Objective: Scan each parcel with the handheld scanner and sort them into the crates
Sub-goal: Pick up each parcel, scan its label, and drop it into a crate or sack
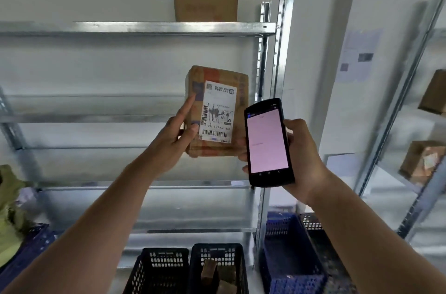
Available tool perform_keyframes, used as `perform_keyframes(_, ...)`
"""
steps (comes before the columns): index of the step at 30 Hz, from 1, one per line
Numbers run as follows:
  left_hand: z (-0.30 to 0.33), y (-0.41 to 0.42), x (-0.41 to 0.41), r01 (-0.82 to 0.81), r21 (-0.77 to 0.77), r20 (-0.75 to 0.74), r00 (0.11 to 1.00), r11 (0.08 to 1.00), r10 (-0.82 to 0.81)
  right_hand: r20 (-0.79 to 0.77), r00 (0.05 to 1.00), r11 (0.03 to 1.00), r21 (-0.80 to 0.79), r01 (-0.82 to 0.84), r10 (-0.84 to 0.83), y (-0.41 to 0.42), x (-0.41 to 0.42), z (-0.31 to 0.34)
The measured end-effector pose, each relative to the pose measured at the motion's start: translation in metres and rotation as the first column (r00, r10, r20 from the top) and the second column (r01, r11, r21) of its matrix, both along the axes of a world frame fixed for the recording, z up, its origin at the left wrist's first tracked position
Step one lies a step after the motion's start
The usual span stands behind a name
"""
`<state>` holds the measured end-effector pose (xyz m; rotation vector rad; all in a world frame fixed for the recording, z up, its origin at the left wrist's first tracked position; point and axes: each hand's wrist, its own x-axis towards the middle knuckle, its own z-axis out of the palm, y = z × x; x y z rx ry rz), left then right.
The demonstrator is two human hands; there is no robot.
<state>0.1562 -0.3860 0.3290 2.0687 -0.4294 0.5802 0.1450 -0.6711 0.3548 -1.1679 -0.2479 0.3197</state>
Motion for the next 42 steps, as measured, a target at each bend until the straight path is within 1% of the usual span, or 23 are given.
perform_keyframes(2, 0.011, -0.001, -0.002, -0.024, 0.038, 0.009, 1.0, 0.999, 0.024, -0.015, 0.999, 0.999, 0.007, -0.051, 0.051, -0.009, -0.008, 0.015)
perform_keyframes(7, 0.035, -0.011, -0.013, -0.051, 0.064, 0.036, 0.998, 0.997, 0.049, -0.071, 0.982, 0.984, 0.056, -0.168, 0.172, -0.015, -0.028, 0.035)
perform_keyframes(12, 0.048, -0.017, -0.02, -0.05, 0.095, 0.052, 0.998, 0.994, 0.046, -0.104, 0.97, 0.972, 0.101, -0.211, 0.221, -0.017, -0.039, 0.041)
perform_keyframes(19, 0.054, -0.012, -0.028, -0.099, 0.088, 0.063, 0.994, 0.991, 0.094, -0.106, 0.936, 0.941, 0.085, -0.327, 0.335, -0.02, -0.051, 0.039)
perform_keyframes(24, 0.054, -0.013, -0.031, -0.073, 0.074, 0.072, 0.995, 0.995, 0.067, -0.141, 0.896, 0.907, 0.066, -0.415, 0.42, -0.019, -0.06, 0.035)
perform_keyframes(34, 0.052, -0.014, -0.034, -0.078, 0.06, 0.086, 0.994, 0.995, 0.073, -0.179, 0.84, 0.859, 0.1, -0.502, 0.512, -0.02, -0.074, 0.034)
perform_keyframes(42, 0.054, -0.016, -0.038, -0.084, 0.093, 0.087, 0.993, 0.992, 0.076, -0.158, 0.802, 0.817, 0.094, -0.569, 0.576, -0.019, -0.083, 0.037)
